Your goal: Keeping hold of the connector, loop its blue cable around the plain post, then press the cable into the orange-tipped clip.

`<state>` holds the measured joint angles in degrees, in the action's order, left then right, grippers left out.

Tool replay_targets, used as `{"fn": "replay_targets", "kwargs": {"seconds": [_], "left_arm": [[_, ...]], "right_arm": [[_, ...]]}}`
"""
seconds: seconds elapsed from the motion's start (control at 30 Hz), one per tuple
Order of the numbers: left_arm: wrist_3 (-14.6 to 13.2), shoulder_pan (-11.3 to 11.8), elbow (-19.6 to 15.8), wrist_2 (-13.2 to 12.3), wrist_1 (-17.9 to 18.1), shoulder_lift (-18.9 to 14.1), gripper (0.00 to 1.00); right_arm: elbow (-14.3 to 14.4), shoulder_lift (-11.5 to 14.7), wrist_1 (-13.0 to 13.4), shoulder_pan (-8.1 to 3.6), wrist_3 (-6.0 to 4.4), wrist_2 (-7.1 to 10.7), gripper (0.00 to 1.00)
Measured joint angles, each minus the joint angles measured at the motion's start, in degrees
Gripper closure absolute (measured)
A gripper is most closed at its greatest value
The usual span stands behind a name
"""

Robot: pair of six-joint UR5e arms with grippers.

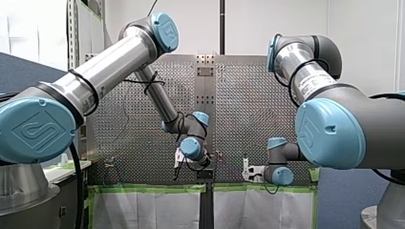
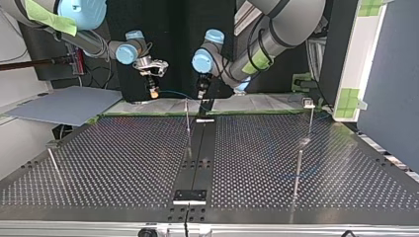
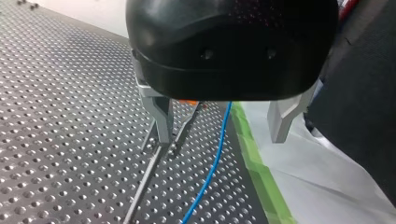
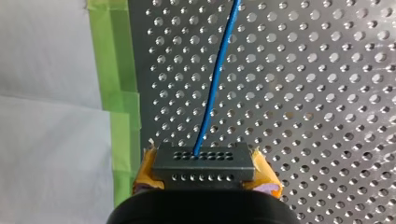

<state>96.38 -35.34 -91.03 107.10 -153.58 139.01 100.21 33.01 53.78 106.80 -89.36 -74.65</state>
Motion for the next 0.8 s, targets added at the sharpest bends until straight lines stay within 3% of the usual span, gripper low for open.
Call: {"fn": "replay_targets", "kwargs": {"seconds": [0.33, 0.8], "left_arm": [[-4.7, -0.6, 0.0, 5.0, -3.5, 0.0, 0.0], [-5.0, -2.2, 0.0, 11.9, -7.5, -0.4, 0.0]], "right_arm": [[2.1, 0.1, -1.9, 0.54, 3.75, -0.65, 1.0], [4.4, 0.3, -1.4, 0.88, 5.19, 1.35, 1.0]]}}
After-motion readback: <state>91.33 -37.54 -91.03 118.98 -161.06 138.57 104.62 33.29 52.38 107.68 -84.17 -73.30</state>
